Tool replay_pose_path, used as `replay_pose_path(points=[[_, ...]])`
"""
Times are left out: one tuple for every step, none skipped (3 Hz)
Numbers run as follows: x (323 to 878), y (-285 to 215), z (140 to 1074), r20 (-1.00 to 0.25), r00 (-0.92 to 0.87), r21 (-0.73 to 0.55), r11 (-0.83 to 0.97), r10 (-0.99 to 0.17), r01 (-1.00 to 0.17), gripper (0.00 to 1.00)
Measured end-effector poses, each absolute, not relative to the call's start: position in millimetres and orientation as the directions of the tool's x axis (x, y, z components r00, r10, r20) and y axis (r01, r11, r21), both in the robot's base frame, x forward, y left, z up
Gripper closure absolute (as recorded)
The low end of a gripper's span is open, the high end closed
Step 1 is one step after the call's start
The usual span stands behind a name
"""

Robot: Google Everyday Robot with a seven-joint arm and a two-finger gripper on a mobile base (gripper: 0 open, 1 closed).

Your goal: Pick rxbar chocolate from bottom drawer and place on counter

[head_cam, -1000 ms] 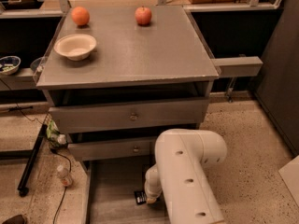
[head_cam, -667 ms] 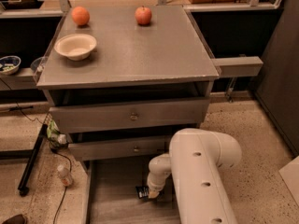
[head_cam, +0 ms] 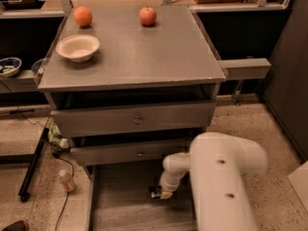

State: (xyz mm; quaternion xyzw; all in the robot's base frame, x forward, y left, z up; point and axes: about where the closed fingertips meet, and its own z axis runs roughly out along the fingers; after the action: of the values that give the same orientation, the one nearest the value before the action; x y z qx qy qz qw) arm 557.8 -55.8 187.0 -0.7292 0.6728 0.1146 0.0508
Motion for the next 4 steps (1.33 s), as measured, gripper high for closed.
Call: replay_pose_path(points=[[558.2,-82.9,206.2,-0.231,0.018,0.056,-0.031,-0.973,-0.998,1.00],[551.0,-120.8,244.2,-0.205,-0.058,-0.001,0.059,-0.977,-0.998,1.00],[549.4,-120.1,252.9,-0.197,-0.049,-0.010,0.052,-0.979,-0.999,1.00],[545.2,-120.3,279.8,-0.171,-0.032,-0.036,0.039,-0.985,-0.999,1.00]])
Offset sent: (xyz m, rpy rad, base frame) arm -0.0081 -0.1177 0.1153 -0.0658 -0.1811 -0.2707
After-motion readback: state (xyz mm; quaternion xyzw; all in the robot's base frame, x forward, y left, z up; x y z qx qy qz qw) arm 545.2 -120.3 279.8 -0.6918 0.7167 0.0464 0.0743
